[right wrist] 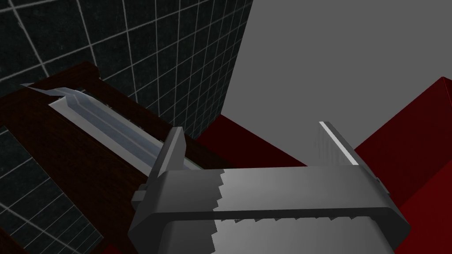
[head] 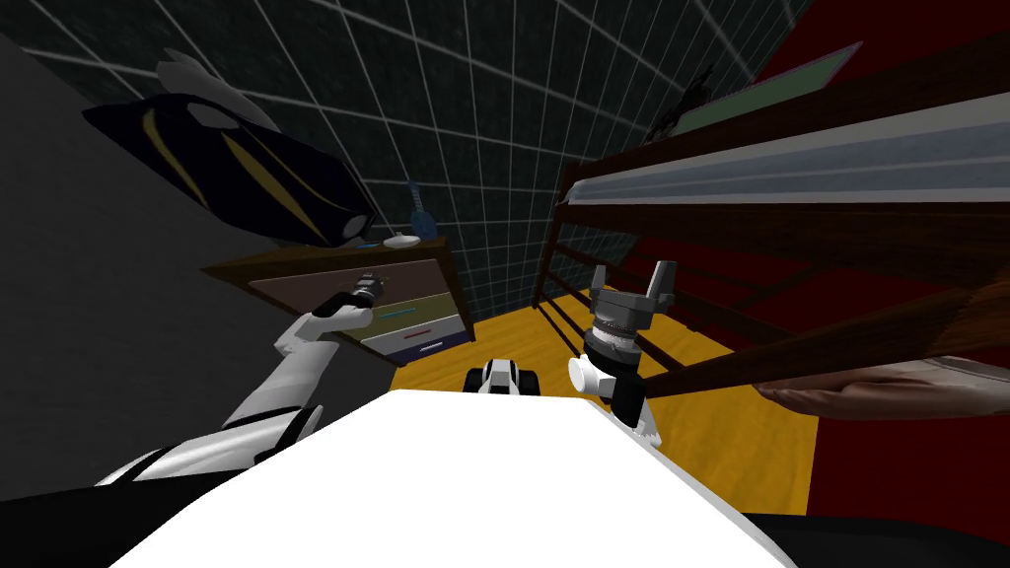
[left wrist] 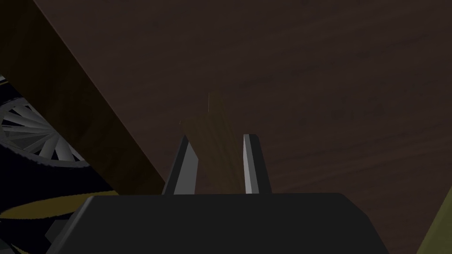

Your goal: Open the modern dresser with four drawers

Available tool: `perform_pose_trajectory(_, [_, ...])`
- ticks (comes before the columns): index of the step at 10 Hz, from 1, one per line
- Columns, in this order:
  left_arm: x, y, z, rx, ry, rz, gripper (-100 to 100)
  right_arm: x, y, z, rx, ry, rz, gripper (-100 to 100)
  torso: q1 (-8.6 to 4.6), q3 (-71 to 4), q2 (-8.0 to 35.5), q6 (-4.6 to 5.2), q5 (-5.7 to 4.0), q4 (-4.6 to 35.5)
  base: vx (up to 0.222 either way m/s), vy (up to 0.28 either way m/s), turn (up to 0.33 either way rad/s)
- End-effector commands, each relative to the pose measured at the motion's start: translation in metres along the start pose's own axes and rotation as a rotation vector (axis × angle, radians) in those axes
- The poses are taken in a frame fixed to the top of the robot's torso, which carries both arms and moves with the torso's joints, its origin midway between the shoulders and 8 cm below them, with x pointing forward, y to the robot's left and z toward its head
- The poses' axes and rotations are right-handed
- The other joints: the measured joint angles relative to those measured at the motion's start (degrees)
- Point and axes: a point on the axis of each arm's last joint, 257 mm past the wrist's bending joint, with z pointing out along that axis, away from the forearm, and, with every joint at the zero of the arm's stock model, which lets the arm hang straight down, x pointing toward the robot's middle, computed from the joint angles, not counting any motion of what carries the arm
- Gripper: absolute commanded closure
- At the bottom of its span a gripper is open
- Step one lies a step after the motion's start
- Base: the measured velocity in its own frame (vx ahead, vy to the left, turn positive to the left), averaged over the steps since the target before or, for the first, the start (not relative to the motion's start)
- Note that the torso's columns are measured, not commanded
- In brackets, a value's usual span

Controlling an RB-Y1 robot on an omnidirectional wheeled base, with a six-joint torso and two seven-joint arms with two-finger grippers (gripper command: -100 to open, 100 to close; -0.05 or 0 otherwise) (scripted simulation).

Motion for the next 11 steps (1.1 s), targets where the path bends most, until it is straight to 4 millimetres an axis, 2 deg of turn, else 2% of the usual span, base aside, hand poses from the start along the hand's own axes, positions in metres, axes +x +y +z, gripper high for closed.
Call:
perform_pose_trajectory(1, [-0.006, 0.019, -0.016, -0.031, 0.006, 0.018, 100, 0.000, 0.000, 0.000, 0.000, 0.000, 0.000, 0, -0.10, 0.1, 0.2, 0.00, -0.04, 0.1, 0.021, 0.009, -0.009])
perform_pose_trajectory(2, [-0.009, 0.031, -0.021, -0.051, 0.003, 0.026, 100, 0.000, 0.000, 0.000, 0.000, 0.000, 0.000, 0, -0.03, 0.3, 0.4, -0.08, 0.08, 0.0, 0.002, 0.000, -0.014])
perform_pose_trajectory(3, [-0.026, 0.010, -0.031, -0.022, -0.014, 0.022, 100, 0.000, 0.000, 0.000, 0.000, 0.000, 0.000, 0, 0.15, 0.3, 0.4, -0.15, 0.27, 0.0, 0.049, -0.019, -0.087])
perform_pose_trajectory(4, [-0.030, 0.004, -0.037, -0.008, -0.014, 0.030, 100, 0.000, 0.000, 0.000, 0.000, 0.000, 0.000, 0, 0.15, 0.1, 0.2, -0.09, 0.06, 0.1, 0.070, -0.016, -0.057])
perform_pose_trajectory(6, [-0.034, 0.023, -0.051, -0.042, -0.011, 0.052, 100, 0.000, 0.000, 0.000, 0.000, 0.000, 0.000, 0, -0.15, 0.3, 0.4, -0.12, -0.15, 0.2, 0.039, -0.001, -0.004])
perform_pose_trajectory(7, [-0.035, 0.026, -0.052, -0.047, -0.011, 0.055, 100, 0.000, 0.000, 0.000, 0.000, 0.000, 0.000, 0, 0.01, 0.3, 0.5, -0.22, 0.01, 0.2, 0.005, 0.000, 0.002])
perform_pose_trajectory(9, [-0.057, 0.006, -0.068, -0.024, -0.033, 0.064, 100, 0.000, 0.000, 0.000, 0.000, 0.000, 0.000, 0, 0.11, 0.2, 0.3, -0.12, 0.03, 0.2, 0.068, -0.014, -0.076])
perform_pose_trajectory(11, [-0.053, 0.003, -0.079, -0.018, -0.017, 0.088, 100, 0.000, 0.000, 0.000, 0.000, 0.000, 0.000, 0, -0.21, 0.3, 0.6, -0.23, -0.33, 0.4, 0.034, 0.002, 0.007])
